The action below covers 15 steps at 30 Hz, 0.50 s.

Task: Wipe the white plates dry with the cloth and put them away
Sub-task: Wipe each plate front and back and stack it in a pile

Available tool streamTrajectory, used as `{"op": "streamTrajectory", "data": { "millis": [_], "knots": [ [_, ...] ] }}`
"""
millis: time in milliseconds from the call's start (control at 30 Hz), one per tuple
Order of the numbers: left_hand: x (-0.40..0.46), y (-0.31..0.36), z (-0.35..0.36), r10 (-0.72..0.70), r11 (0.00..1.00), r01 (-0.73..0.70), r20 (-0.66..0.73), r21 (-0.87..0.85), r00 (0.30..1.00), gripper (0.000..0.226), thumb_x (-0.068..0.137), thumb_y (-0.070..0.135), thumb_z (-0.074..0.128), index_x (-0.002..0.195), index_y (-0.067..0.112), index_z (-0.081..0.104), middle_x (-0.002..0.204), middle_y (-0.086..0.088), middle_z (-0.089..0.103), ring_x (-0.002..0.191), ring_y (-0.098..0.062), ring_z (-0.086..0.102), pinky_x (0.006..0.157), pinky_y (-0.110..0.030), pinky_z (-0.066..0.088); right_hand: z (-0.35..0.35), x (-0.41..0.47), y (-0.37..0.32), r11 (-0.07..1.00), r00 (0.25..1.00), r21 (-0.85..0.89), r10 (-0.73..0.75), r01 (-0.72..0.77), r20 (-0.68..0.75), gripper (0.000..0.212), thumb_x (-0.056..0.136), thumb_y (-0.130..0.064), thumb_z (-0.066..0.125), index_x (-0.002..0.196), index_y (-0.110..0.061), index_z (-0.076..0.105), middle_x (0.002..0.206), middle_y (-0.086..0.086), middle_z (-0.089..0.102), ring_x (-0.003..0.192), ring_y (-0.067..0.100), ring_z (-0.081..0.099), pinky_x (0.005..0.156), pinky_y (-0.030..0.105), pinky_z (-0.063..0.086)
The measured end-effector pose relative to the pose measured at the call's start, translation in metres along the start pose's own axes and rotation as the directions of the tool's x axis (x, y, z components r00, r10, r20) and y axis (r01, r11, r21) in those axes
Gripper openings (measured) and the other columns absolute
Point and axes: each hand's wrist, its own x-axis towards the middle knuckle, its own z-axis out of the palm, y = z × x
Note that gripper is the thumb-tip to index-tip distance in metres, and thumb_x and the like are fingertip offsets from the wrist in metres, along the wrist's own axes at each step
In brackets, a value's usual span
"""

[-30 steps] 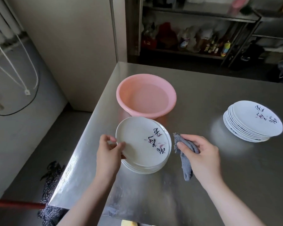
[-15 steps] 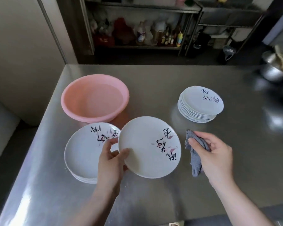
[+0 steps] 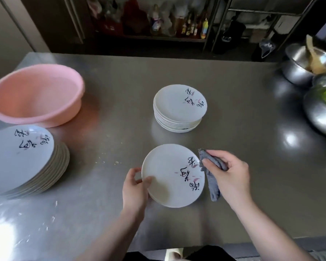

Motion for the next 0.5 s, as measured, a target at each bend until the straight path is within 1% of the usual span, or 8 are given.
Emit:
{"op": "streamTrajectory", "data": {
  "millis": [67, 133, 167, 233, 267, 333, 400, 500],
  "knots": [
    [-0.005, -0.005, 0.014, -0.016, 1.0, 0.016, -0.046, -0.006, 0.999, 0.029, 0.088, 0.0, 0.06, 0.097, 0.028, 0.058, 0.083, -0.009, 0.071, 0.068, -0.03, 0.064, 0.049, -0.032, 0.051, -0.007, 0.004, 0.011, 1.0, 0.998, -0.012, 0.009, -0.008, 0.055, 0.035, 0.074, 0.003, 0.076, 0.081, -0.031, 0.071, 0.081, -0.013, 0.072, 0.074, -0.006, 0.065, 0.065, 0.004, 0.045],
    [-0.009, -0.009, 0.022, -0.021, 1.0, 0.02, -0.082, -0.008, 0.996, 0.03, 0.089, 0.0, 0.059, 0.1, 0.027, 0.058, 0.084, -0.009, 0.07, 0.068, -0.03, 0.065, 0.047, -0.031, 0.051, -0.008, 0.007, 0.021, 1.0, 0.994, -0.018, 0.013, -0.011, 0.106, 0.036, 0.073, 0.006, 0.076, 0.081, -0.03, 0.07, 0.083, -0.011, 0.069, 0.073, -0.008, 0.064, 0.062, 0.002, 0.044],
    [-0.011, -0.011, 0.026, -0.019, 1.0, 0.02, -0.098, 0.002, 0.995, 0.03, 0.089, 0.0, 0.059, 0.101, 0.027, 0.058, 0.085, -0.009, 0.07, 0.069, -0.03, 0.065, 0.049, -0.033, 0.052, -0.008, 0.009, 0.026, 0.999, 0.991, -0.03, 0.018, -0.014, 0.132, 0.037, 0.073, 0.005, 0.076, 0.081, -0.031, 0.07, 0.084, -0.012, 0.068, 0.075, -0.007, 0.064, 0.062, 0.002, 0.044],
    [-0.012, -0.014, 0.03, -0.008, 0.999, 0.012, -0.121, 0.034, 0.993, 0.031, 0.088, 0.0, 0.059, 0.096, 0.03, 0.058, 0.084, -0.009, 0.071, 0.069, -0.03, 0.065, 0.055, -0.038, 0.054, -0.005, 0.012, 0.035, 0.996, 0.983, -0.082, 0.035, -0.021, 0.182, 0.041, 0.073, 0.002, 0.076, 0.081, -0.038, 0.069, 0.086, -0.016, 0.067, 0.08, -0.004, 0.064, 0.068, 0.006, 0.046],
    [-0.012, -0.015, 0.032, -0.005, 0.999, 0.012, -0.128, 0.052, 0.992, 0.032, 0.088, 0.0, 0.059, 0.094, 0.031, 0.057, 0.083, -0.009, 0.071, 0.067, -0.029, 0.064, 0.057, -0.041, 0.054, -0.003, 0.014, 0.04, 0.993, 0.978, -0.113, 0.044, -0.021, 0.204, 0.042, 0.073, 0.0, 0.076, 0.081, -0.041, 0.068, 0.087, -0.018, 0.067, 0.083, -0.002, 0.064, 0.071, 0.008, 0.046],
    [-0.013, -0.019, 0.033, -0.009, 0.997, 0.019, -0.133, 0.075, 0.991, 0.032, 0.088, 0.0, 0.058, 0.093, 0.032, 0.056, 0.08, -0.008, 0.07, 0.063, -0.027, 0.061, 0.058, -0.041, 0.053, 0.003, 0.013, 0.049, 0.989, 0.968, -0.147, 0.066, -0.031, 0.243, 0.041, 0.072, -0.003, 0.078, 0.081, -0.042, 0.068, 0.09, -0.018, 0.067, 0.086, -0.003, 0.063, 0.075, 0.007, 0.043],
    [-0.013, -0.02, 0.032, 0.002, 0.994, 0.013, -0.132, 0.108, 0.991, 0.031, 0.089, 0.001, 0.059, 0.093, 0.032, 0.055, 0.079, -0.007, 0.07, 0.059, -0.024, 0.06, 0.056, -0.04, 0.052, 0.009, 0.009, 0.056, 0.985, 0.958, -0.173, 0.073, -0.025, 0.277, 0.036, 0.072, -0.005, 0.078, 0.085, -0.037, 0.069, 0.095, -0.017, 0.066, 0.091, -0.002, 0.063, 0.079, 0.008, 0.043],
    [-0.01, -0.019, 0.025, 0.058, 0.967, -0.027, -0.116, 0.253, 0.992, 0.03, 0.086, 0.005, 0.061, 0.091, 0.034, 0.054, 0.076, -0.003, 0.071, 0.057, -0.02, 0.063, 0.055, -0.043, 0.057, 0.015, 0.003, 0.064, 0.953, 0.929, -0.301, 0.079, 0.036, 0.362, 0.028, 0.073, -0.01, 0.078, 0.097, -0.025, 0.072, 0.102, -0.017, 0.063, 0.098, 0.004, 0.06, 0.086, 0.016, 0.043]
  ]
}}
